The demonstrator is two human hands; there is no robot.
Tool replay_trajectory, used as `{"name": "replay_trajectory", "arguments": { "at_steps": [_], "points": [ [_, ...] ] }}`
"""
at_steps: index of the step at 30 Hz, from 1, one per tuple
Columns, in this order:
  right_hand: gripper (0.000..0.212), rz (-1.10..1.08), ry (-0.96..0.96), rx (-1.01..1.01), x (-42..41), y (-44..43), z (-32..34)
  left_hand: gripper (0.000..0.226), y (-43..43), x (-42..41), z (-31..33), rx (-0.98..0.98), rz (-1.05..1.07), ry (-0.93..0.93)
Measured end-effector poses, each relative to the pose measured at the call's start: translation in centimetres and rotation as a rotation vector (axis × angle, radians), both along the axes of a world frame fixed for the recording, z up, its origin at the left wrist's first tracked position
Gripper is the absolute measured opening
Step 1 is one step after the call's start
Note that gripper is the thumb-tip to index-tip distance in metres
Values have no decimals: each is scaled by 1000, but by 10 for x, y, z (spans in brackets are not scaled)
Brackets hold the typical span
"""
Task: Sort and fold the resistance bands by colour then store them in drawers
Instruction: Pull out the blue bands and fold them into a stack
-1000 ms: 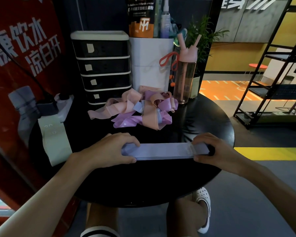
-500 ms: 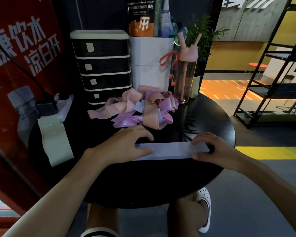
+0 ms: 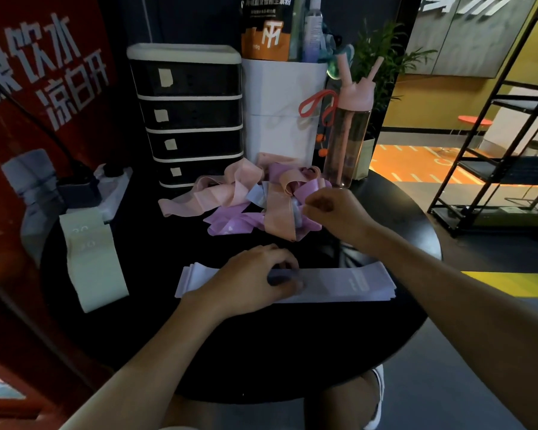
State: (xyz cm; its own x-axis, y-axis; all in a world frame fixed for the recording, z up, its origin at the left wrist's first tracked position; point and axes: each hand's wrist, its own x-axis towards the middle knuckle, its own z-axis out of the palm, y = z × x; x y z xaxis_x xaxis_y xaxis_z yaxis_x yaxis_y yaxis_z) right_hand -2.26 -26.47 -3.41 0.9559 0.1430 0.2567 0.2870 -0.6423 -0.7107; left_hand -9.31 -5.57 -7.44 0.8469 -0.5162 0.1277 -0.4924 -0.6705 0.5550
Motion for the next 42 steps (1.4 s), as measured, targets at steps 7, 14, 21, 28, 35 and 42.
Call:
{"name": "replay_trajectory", "arguments": {
  "at_steps": [7,14,21,28,35,42],
  "points": [
    [6,-109,114,-33,27,15,-17,34,0,1,-2,-2,9,-9],
    [14,-185,224,56,28,20,-14,34,0,0,-2,10,16,-39],
    [15,-186,201,123,23,23,-9,33,1,-2,-2,2,16,-35],
    [12,-153,-36,125,22,24,29,17,3,4,9,-81,-20,113],
    [16,-161,-188,157,22,27,72,31,-1,11,27,-323,83,-81],
    [14,-33,-208,151,21,17,79,80,-7,24,51,-306,79,-375]
  ]
}}
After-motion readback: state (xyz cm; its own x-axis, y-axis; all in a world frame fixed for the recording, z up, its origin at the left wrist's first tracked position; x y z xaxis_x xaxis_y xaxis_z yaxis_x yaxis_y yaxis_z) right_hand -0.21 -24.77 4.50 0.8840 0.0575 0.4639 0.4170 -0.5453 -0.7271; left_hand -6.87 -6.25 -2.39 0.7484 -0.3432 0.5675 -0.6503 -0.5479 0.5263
